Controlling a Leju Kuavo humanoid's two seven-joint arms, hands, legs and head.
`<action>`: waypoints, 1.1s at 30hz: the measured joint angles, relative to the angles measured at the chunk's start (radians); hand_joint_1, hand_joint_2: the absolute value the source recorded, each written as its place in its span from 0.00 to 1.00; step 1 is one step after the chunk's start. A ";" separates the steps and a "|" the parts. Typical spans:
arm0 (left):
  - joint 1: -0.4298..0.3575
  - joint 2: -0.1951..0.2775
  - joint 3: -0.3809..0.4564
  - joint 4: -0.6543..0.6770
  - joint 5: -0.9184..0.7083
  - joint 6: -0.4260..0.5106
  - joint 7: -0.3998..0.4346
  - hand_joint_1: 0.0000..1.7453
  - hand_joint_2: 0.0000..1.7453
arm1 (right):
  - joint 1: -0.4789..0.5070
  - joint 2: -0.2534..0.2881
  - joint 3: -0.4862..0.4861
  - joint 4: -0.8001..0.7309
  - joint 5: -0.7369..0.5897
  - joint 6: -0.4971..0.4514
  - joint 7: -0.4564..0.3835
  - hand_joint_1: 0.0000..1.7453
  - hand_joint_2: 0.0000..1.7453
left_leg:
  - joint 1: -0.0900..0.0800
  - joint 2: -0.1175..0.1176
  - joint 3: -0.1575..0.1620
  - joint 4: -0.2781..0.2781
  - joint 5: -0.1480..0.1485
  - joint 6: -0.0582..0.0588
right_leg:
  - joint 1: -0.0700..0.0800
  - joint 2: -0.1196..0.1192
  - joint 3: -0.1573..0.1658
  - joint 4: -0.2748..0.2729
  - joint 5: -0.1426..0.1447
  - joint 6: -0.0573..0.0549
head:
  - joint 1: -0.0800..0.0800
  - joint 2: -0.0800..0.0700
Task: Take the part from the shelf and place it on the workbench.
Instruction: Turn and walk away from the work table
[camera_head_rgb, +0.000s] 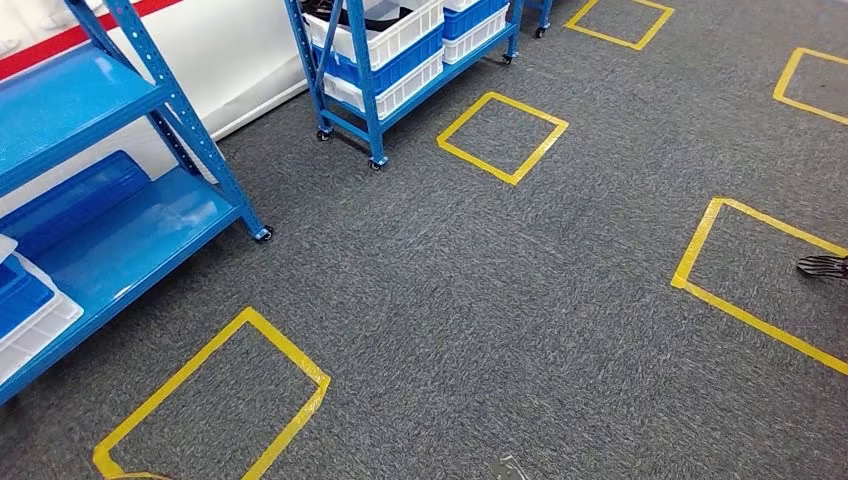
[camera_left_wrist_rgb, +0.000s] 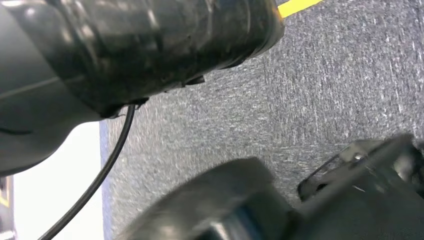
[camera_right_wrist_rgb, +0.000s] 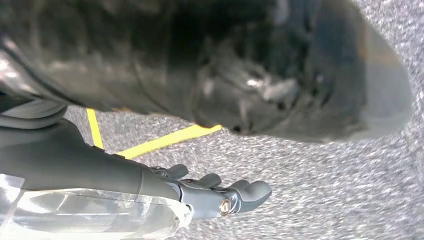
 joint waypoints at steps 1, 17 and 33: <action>-0.003 0.001 -0.001 0.001 0.000 0.000 0.000 0.00 0.00 | 0.002 0.001 0.000 0.000 0.000 -0.001 0.000 0.00 0.00 | 0.000 0.021 -0.031 0.062 -0.028 -0.001 | 0.003 -0.016 0.000 0.000 -0.002 -0.003 | -0.002 0.000; -0.006 0.010 -0.013 0.003 0.000 -0.004 0.001 0.00 0.00 | -0.003 0.005 0.000 0.000 0.002 0.000 0.006 0.00 0.00 | -0.011 0.039 0.089 -0.143 0.069 0.066 | 0.017 -0.032 -0.066 0.194 -0.130 0.037 | 0.014 0.000; -0.006 0.012 -0.017 0.004 0.001 -0.007 0.000 0.00 0.00 | -0.001 0.005 0.000 0.002 0.007 0.004 0.009 0.00 0.00 | -0.006 0.036 -0.065 0.136 -0.051 0.002 | 0.010 -0.035 0.002 0.001 -0.002 -0.008 | 0.000 0.000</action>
